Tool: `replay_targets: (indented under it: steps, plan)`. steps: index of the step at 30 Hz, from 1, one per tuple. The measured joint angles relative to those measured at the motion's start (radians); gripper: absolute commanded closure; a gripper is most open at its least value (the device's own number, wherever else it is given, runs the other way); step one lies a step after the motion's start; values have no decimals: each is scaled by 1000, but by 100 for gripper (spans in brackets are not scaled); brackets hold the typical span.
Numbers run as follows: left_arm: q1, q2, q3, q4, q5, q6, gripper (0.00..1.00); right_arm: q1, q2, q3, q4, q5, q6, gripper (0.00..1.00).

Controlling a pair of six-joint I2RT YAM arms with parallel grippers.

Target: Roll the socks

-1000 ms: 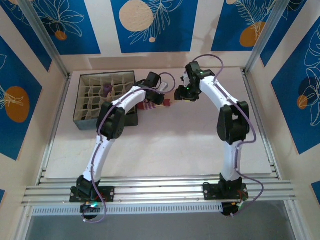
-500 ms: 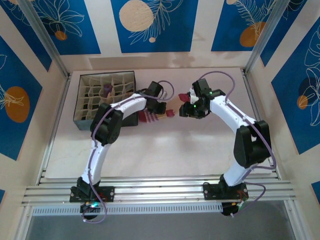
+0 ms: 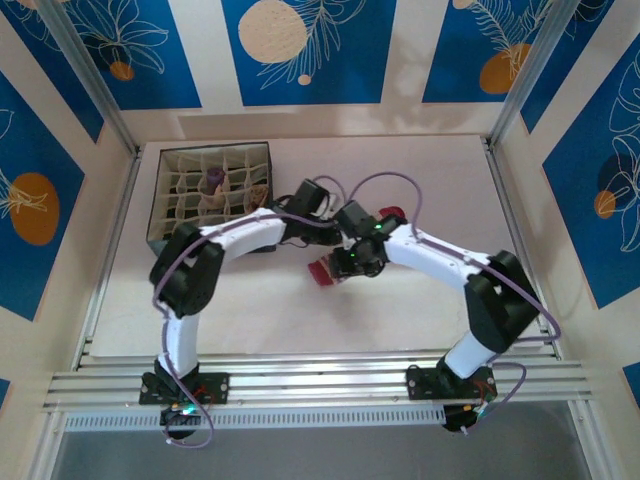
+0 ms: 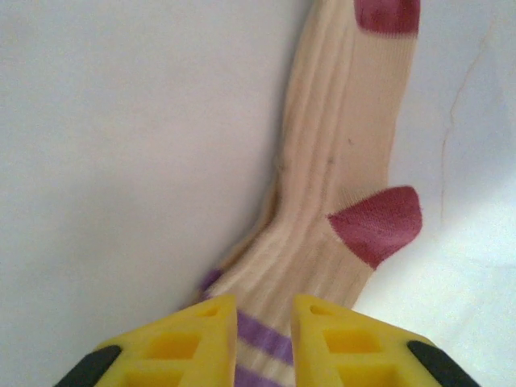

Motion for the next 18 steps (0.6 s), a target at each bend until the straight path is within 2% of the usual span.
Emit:
replay_targets:
  steps: [8,14,18]
  plan:
    - [193,-181,-270,12,21,42,77,193,261,189,10,190,-87,49]
    - [250,-271,-370,16,48,54,78,261,365,213,-30,297,-153,49]
    - [264,-286,-385,34,56,75,77,289,378,227,-46,360,-188,57]
